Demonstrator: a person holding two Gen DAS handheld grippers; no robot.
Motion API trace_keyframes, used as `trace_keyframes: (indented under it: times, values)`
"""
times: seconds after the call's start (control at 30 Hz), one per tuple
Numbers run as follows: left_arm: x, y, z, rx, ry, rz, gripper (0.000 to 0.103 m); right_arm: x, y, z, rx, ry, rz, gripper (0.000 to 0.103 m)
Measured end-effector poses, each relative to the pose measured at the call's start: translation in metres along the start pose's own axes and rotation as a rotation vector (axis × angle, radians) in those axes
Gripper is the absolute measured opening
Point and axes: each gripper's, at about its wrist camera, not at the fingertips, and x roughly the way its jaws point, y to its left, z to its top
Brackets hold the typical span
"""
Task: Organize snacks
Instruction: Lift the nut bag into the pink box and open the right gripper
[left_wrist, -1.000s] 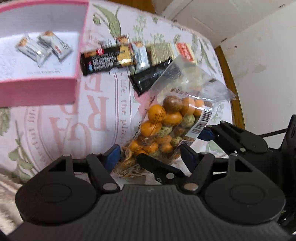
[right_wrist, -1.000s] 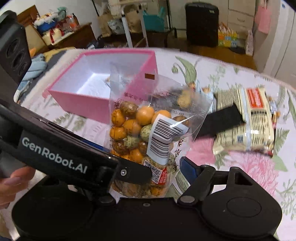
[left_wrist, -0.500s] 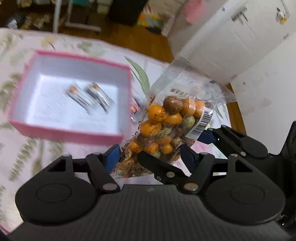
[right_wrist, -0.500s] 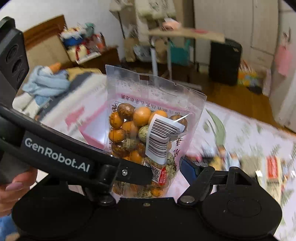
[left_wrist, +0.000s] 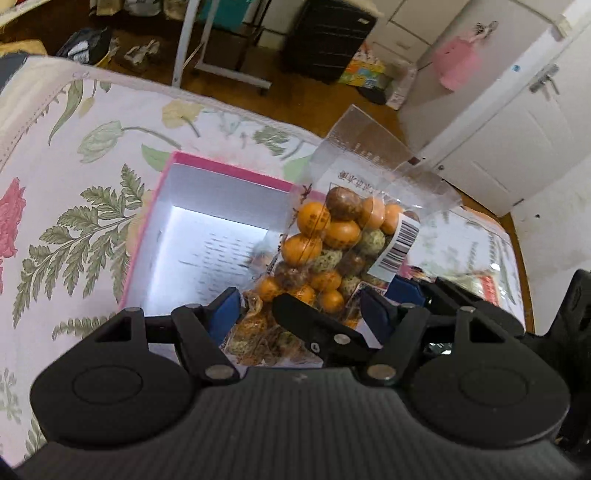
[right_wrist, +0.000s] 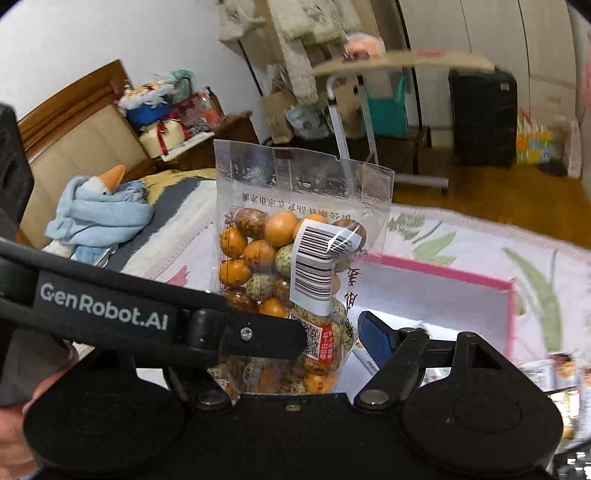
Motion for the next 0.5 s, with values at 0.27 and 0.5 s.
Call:
trace_keyframes:
  times: [0.27, 0.5]
  values:
    - [0.056, 0.045, 0.011, -0.075, 0.113, 0.092, 0.069, 0.075, -0.017, -0.016, 0.187, 0.193, 0.062, 0.081]
    - [0.063, 0.048, 0.001, 0.022, 0.047, 0.217, 0.068, 0.100, -0.013, -0.028, 0.190, 0.257, 0.052, 0.080]
